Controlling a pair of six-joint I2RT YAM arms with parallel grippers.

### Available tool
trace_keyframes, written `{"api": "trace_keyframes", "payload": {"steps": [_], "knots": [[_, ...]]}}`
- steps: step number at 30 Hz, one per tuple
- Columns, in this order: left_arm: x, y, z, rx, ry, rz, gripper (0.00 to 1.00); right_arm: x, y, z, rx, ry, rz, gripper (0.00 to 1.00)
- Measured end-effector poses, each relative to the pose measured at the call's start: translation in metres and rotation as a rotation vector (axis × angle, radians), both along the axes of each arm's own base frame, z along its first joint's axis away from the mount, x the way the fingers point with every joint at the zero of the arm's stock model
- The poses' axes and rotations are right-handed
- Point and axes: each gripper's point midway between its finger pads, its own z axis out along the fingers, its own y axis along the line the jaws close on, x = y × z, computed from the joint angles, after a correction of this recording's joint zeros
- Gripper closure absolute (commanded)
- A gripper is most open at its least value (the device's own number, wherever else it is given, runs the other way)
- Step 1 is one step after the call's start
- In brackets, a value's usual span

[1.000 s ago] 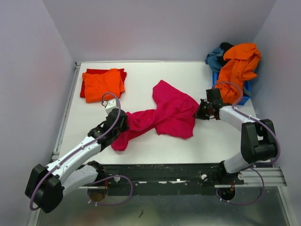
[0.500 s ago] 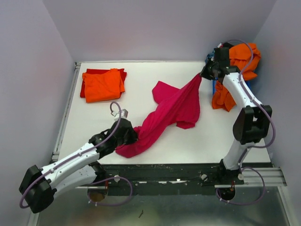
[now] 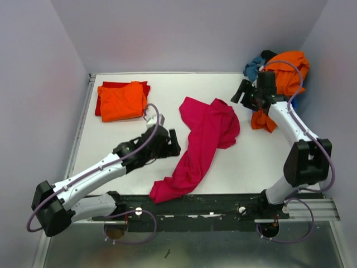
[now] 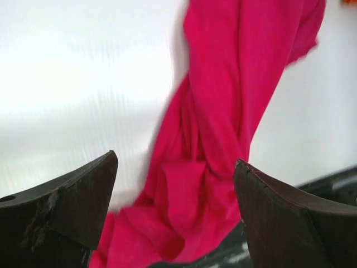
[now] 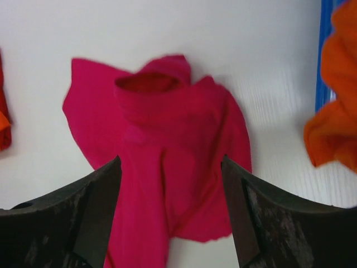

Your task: Fold and stack the t-shirts

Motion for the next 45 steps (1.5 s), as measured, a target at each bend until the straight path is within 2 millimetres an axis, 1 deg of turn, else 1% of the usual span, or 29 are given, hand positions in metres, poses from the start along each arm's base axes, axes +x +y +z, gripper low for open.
{"api": "trace_keyframes", "payload": {"steps": [1,2,3,4,6,7,9,10,12,14,15,17,21,22,23,24,25,26,27,29,30,32,34,37,38,39,40,42,45], "knots": [[0.015,0.002,0.015,-0.004,-0.04,0.018,0.06,-0.018,0.001,-0.007,0.007,0.015,0.005,0.26],[0.033,0.006,0.031,-0.007,-0.078,0.052,0.07,-0.034,0.001,-0.013,0.013,0.028,0.005,0.33],[0.048,0.01,0.041,-0.001,-0.114,0.071,0.08,-0.049,0.003,-0.021,0.018,0.041,0.007,0.35],[0.064,0.015,0.05,0.014,-0.145,0.099,0.1,-0.063,0.005,-0.029,0.024,0.056,0.009,0.36],[0.085,0.017,0.054,0.044,-0.175,0.112,0.12,-0.087,0.009,-0.049,0.033,0.094,0.007,0.37],[0.096,0.015,0.052,0.062,-0.182,0.115,0.12,-0.1,0.009,-0.062,0.035,0.12,0.002,0.37],[0.122,0.01,0.033,0.111,-0.166,0.118,0.13,-0.124,0.01,-0.088,0.03,0.177,-0.002,0.37],[0.13,0.008,0.025,0.127,-0.156,0.119,0.13,-0.133,0.009,-0.099,0.028,0.207,-0.006,0.37],[0.147,0.003,0.005,0.154,-0.128,0.116,0.15,-0.147,0.006,-0.116,0.02,0.253,-0.016,0.37],[0.163,-0.004,-0.011,0.172,-0.104,0.112,0.17,-0.154,0.004,-0.125,0.014,0.276,-0.021,0.38],[0.175,-0.009,-0.021,0.18,-0.088,0.111,0.18,-0.155,0.004,-0.127,0.014,0.279,-0.023,0.39],[0.195,-0.018,-0.031,0.18,-0.077,0.11,0.22,-0.153,0.004,-0.129,0.014,0.275,-0.027,0.41],[0.232,-0.034,-0.049,0.161,-0.057,0.106,0.27,-0.148,0.004,-0.14,0.012,0.29,-0.035,0.52],[0.239,-0.036,-0.051,0.154,-0.056,0.106,0.27,-0.147,0.004,-0.144,0.01,0.304,-0.039,0.57],[0.24,-0.037,-0.052,0.151,-0.054,0.104,0.27,-0.146,0.004,-0.148,0.008,0.316,-0.04,0.63],[0.251,-0.041,-0.055,0.144,-0.053,0.106,0.27,-0.144,0.005,-0.152,0.008,0.328,-0.042,0.75],[0.257,-0.043,-0.055,0.139,-0.058,0.108,0.27,-0.142,0.005,-0.156,0.008,0.338,-0.045,0.88],[0.263,-0.045,-0.056,0.136,-0.059,0.111,0.27,-0.141,0.005,-0.159,0.008,0.342,-0.045,0.97],[0.271,-0.047,-0.058,0.134,-0.062,0.115,0.27,-0.14,0.005,-0.16,0.007,0.347,-0.046,0.99],[0.28,-0.049,-0.061,0.133,-0.064,0.119,0.27,-0.139,0.004,-0.161,0.004,0.348,-0.059,0.99],[0.284,-0.051,-0.063,0.133,-0.064,0.121,0.3,-0.138,0.002,-0.159,-0.001,0.34,-0.068,0.99],[0.29,-0.051,-0.069,0.137,-0.058,0.125,0.42,-0.136,-0.001,-0.153,-0.014,0.316,-0.084,0.99],[0.295,-0.051,-0.075,0.14,-0.05,0.126,0.49,-0.132,-0.005,-0.142,-0.025,0.279,-0.099,0.99],[0.299,-0.053,-0.087,0.136,-0.027,0.118,0.67,-0.127,-0.01,-0.127,-0.042,0.24,-0.122,0.99],[0.301,-0.054,-0.091,0.137,-0.021,0.117,0.74,-0.126,-0.013,-0.122,-0.051,0.23,-0.132,0.99],[0.304,-0.055,-0.095,0.135,-0.016,0.117,0.88,-0.125,-0.015,-0.118,-0.06,0.224,-0.141,0.99],[0.305,-0.055,-0.098,0.136,-0.012,0.115,0.98,-0.123,-0.019,-0.111,-0.076,0.216,-0.158,0.99],[0.309,-0.053,-0.101,0.131,-0.005,0.119,1.0,-0.12,-0.023,-0.103,-0.089,0.202,-0.172,0.99],[0.313,-0.044,-0.101,0.132,0.002,0.128,1.0,-0.111,-0.033,-0.081,-0.112,0.172,-0.212,0.99]]}}
